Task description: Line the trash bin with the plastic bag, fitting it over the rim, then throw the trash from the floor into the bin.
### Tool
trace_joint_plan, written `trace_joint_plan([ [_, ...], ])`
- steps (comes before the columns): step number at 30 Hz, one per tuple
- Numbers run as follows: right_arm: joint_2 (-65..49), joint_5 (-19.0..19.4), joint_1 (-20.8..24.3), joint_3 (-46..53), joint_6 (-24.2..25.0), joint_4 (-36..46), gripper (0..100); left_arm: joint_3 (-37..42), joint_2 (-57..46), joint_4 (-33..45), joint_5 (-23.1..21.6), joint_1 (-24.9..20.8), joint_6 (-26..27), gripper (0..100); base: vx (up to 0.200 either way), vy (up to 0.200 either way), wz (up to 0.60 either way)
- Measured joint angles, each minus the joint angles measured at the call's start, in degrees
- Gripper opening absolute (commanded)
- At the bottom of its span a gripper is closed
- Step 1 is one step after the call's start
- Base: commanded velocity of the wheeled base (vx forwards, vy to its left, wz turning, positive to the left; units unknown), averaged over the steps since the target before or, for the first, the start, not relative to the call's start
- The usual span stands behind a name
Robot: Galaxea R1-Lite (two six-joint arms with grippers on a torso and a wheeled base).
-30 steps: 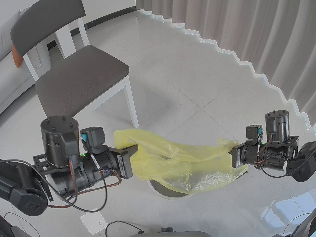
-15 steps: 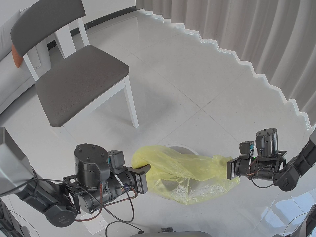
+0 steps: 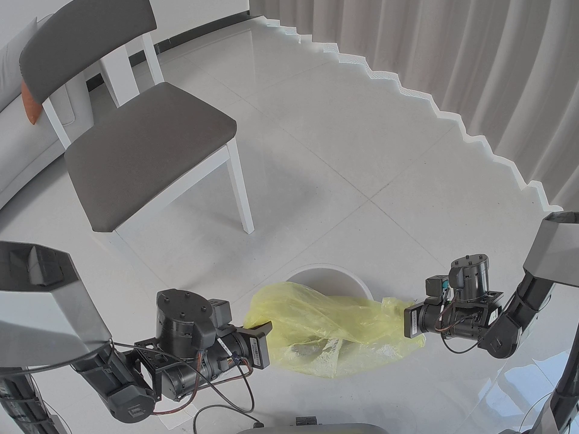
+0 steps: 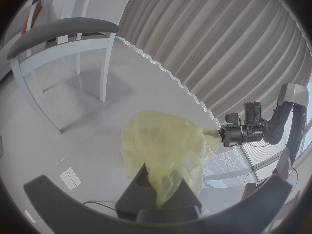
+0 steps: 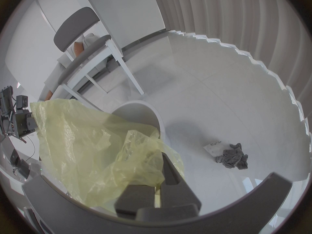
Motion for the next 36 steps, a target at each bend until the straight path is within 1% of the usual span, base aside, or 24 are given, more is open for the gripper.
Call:
trace_joint_plan([
  [10,0.15,-0.05,-0.01,1.76,-0.11,-0.11,0,3.91,3.17,-7.98,0.68,-1.05,-0.07,0,0.0,0.0,0.0],
  [17,-3.52,-0.11,0.02,3.23,-0.39,0.93,0,7.24,1.55,-8.92,1.78,-2.56,-0.16,0,0.0,0.0,0.0],
  [22,-6.28,-0.46,0.63,5.66,-0.61,2.51,0,9.67,0.15,-9.0,2.4,-3.96,-1.72,0,0.0,0.0,0.0],
  [30,-7.79,-1.04,1.78,9.25,-1.29,2.35,0,11.68,0.2,-9.91,3.21,-5.62,-3.47,0,0.0,0.0,0.0],
  [36,-7.88,-1.06,3.08,11.63,-1.32,2.02,0,14.54,1.94,-14.51,3.69,-7.8,-3.63,0,0.0,0.0,0.0],
])
